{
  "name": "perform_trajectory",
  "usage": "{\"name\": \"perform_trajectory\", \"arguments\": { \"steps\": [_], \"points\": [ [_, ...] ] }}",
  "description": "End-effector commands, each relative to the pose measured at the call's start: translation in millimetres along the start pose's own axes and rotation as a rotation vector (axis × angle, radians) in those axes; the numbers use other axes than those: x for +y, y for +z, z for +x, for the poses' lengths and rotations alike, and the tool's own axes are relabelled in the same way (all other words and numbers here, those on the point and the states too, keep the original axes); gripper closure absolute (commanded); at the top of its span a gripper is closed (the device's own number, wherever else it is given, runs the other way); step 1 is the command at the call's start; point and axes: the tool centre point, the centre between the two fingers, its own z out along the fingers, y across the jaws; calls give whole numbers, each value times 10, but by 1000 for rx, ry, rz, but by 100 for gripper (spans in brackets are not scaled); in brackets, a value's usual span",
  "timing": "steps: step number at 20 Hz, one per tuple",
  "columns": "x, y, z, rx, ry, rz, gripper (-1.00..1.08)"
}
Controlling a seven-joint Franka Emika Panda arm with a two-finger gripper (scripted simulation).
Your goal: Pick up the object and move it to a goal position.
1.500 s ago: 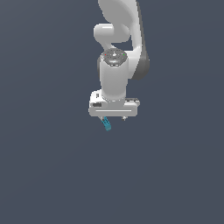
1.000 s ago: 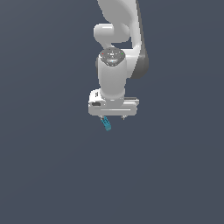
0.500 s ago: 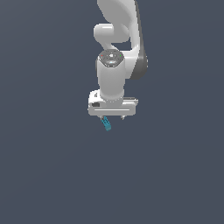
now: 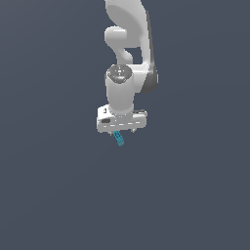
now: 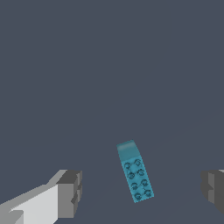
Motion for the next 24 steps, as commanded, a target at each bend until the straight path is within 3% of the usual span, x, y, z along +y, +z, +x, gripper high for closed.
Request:
{"name": "perform_trajectory", "arguments": {
  "steps": [1, 13, 24],
  "points": [
    [40, 120, -81, 0, -52, -2, -92],
    [162, 578, -452, 3, -271, -5, -92],
    [180, 672, -539, 3, -317, -5, -92]
  ]
}}
